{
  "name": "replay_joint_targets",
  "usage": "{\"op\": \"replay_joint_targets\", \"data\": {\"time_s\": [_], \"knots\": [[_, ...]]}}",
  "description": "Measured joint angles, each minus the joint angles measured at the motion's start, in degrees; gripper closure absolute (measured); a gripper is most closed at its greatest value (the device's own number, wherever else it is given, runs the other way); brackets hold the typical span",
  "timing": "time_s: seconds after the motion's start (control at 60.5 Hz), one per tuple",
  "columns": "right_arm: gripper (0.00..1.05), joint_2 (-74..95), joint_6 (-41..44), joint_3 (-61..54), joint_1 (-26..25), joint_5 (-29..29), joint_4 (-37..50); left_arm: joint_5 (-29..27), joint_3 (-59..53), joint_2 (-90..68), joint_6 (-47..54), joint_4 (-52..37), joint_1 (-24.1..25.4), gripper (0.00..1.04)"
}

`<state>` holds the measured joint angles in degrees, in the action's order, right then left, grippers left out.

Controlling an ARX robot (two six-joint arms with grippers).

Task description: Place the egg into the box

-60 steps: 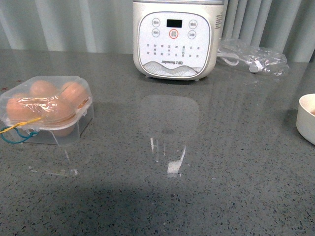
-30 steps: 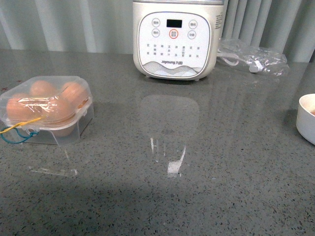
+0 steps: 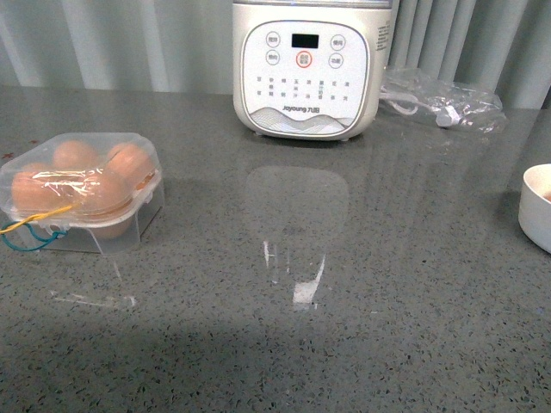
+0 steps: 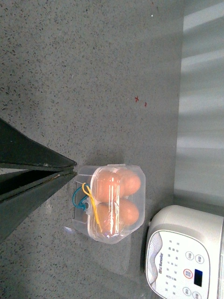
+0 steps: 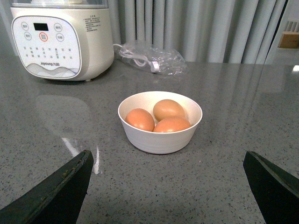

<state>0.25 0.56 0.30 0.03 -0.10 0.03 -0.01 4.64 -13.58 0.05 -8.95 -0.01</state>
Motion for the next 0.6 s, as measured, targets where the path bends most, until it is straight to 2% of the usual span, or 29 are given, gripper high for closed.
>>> {"op": "replay_joint_targets", "data": {"time_s": [0.231,0.281,0.331,0.595], "knots": [[0.07,0.00,0.00,0.00,0.00,0.00,0.00,0.00,-1.44,2.62,0.00,1.14,0.00,1.01],[0.07,-0.02,0.00,0.00,0.00,0.00,0.00,-0.02,-1.62,7.21,0.00,6.95,0.00,1.01],[0.07,0.00,0.00,0.00,0.00,0.02,0.00,0.04,-2.23,9.77,0.00,8.85,0.00,1.01],[0.07,0.00,0.00,0.00,0.00,0.00,0.00,-0.02,-2.97,13.31,-0.11,9.11,0.00,1.01]]}}
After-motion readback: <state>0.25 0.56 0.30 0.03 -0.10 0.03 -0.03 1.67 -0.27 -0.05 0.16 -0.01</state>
